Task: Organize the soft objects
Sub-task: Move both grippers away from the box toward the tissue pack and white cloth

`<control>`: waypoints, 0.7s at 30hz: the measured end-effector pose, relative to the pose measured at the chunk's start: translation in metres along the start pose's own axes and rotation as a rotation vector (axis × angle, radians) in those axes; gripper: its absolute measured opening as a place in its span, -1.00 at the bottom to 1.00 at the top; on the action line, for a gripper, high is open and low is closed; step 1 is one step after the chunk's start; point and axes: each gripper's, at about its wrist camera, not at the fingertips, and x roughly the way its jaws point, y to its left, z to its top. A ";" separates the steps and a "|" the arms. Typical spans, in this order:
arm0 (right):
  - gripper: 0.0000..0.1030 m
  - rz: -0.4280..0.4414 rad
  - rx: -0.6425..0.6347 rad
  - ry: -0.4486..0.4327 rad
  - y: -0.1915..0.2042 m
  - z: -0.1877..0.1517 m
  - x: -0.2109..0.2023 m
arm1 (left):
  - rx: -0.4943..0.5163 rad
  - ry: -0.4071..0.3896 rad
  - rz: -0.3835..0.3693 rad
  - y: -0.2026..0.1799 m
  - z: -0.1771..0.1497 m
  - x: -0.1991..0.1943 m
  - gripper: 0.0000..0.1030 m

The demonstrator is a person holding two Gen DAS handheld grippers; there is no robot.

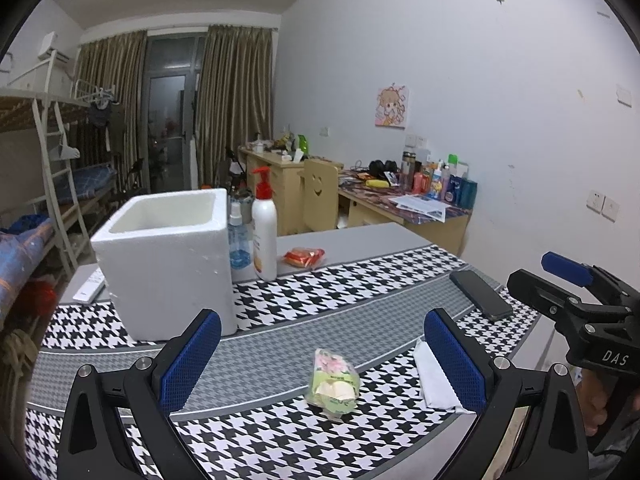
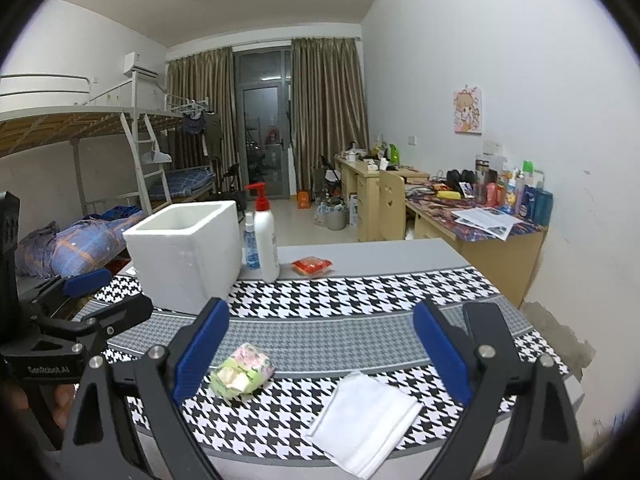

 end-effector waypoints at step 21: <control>0.86 -0.076 0.064 0.091 -0.027 -0.032 0.014 | 0.034 0.075 0.017 -0.011 -0.024 0.032 0.98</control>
